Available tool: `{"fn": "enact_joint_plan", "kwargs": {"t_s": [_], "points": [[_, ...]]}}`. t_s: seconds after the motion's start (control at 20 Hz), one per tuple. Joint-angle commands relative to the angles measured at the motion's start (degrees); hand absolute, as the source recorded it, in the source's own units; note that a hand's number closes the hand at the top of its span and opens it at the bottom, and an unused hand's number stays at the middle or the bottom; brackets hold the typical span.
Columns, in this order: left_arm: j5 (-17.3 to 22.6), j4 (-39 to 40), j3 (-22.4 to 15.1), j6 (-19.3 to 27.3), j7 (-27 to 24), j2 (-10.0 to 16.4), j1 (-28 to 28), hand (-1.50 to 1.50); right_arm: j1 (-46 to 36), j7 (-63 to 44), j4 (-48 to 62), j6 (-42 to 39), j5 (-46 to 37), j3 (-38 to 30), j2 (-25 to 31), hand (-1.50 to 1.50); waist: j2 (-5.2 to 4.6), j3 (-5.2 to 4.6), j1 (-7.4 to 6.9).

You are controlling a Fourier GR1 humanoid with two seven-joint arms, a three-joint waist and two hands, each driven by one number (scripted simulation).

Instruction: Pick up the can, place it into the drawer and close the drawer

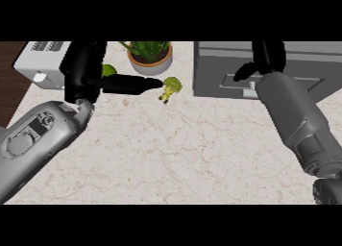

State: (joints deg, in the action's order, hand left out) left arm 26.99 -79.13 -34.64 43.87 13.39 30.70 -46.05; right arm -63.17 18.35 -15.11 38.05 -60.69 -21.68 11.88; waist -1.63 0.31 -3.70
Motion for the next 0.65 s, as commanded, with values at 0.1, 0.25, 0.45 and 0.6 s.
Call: {"fn": "enact_joint_plan", "kwargs": {"t_s": [0.1, 0.25, 0.45, 0.6], "points": [[-0.76, -0.50, 0.36, 0.06, -1.48, 0.06, 2.81, -1.50, -5.61, 4.85, -2.65, -3.81, 11.41, -8.89, -4.57, -1.50, 0.21, -0.09, -0.78], [-0.64, -1.21, 1.24, -0.22, -1.02, 1.42, 3.96, -1.50, -5.79, 7.04, -3.45, -6.06, 16.40, -12.82, -6.58, -1.50, 0.79, -0.11, -0.04], [-0.96, -1.79, 2.71, -0.32, -1.71, 1.93, 5.32, -1.50, -6.11, 9.41, -3.37, -10.85, 21.51, -16.76, -6.02, -1.50, 0.80, -0.19, 0.72], [0.34, -3.69, 5.07, -3.28, -3.79, 2.83, 8.84, -1.50, -6.85, 8.71, -2.28, -10.22, 21.47, -16.42, -6.43, -1.50, 0.85, -0.29, 0.66]]}}
